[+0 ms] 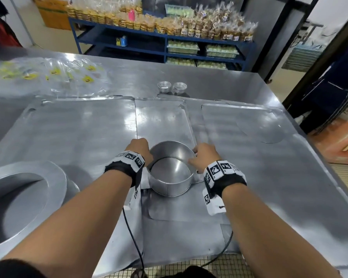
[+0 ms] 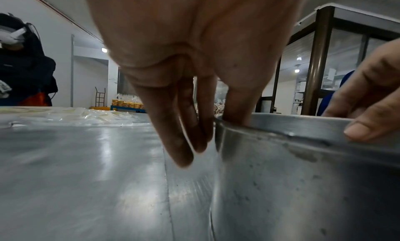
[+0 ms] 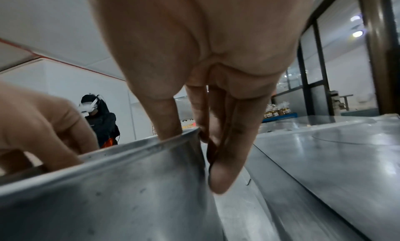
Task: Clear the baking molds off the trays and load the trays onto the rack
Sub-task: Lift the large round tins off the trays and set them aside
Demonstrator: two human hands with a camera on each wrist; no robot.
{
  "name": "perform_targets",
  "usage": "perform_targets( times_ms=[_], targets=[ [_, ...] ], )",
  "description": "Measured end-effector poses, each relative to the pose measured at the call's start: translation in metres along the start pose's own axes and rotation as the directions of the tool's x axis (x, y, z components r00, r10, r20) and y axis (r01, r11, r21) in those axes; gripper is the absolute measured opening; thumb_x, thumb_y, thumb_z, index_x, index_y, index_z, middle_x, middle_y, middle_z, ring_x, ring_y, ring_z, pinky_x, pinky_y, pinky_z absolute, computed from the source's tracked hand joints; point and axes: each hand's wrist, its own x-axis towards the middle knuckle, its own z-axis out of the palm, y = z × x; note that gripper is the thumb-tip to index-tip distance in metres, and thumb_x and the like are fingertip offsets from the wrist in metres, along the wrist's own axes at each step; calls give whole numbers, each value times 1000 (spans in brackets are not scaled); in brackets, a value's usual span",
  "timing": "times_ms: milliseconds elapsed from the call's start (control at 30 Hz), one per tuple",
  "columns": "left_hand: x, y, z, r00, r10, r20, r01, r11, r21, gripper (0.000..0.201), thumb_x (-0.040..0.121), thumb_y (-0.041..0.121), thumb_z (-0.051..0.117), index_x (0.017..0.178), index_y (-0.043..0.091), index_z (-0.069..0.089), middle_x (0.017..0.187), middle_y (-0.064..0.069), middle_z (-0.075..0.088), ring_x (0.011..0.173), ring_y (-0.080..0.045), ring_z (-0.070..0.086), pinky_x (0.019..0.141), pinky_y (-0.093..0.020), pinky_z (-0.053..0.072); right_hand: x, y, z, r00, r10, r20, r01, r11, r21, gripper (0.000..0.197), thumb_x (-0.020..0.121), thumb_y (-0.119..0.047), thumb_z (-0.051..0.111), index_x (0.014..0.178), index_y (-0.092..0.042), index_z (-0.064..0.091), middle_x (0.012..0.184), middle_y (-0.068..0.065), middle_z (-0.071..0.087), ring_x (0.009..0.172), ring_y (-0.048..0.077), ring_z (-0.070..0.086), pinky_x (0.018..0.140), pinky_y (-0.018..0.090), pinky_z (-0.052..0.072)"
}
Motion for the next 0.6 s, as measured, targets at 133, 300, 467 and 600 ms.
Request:
perform_targets(
  times_ms=[133,300,467,600],
  targets=[
    [7,-2,3,1000,-6,15,7,998,-55,13,78,1,55,66,2,58,76,-17,66,69,-31,71,68,-39,62,-2,3,2,998,49,-43,-47,998,48,19,78,-12,60,89,0,71,88,16,67,69,37,71,68,47,61],
    [27,5,-1,999,-1,-39,-6,981,-194,16,72,-1,51,59,-1,60,71,-22,66,70,-37,72,65,-48,62,20,10,-6,994,59,-92,-46,990,135,24,73,-3,54,84,-6,74,83,15,69,67,36,70,65,46,62],
    [55,27,-4,984,-15,-179,-51,933,-356,14,74,8,59,63,3,66,68,-14,68,65,-34,69,63,-45,62,49,16,-29,965,57,-256,16,961,275,28,79,-5,60,96,-19,77,88,4,74,76,23,71,62,21,55],
    [79,53,-2,952,-91,-293,-67,870,-489,13,76,8,63,81,13,74,78,-1,71,77,-23,67,72,-32,58,75,24,-51,933,62,-355,72,933,352,20,84,-12,65,99,-12,78,90,7,76,86,21,69,70,14,42]
  ],
)
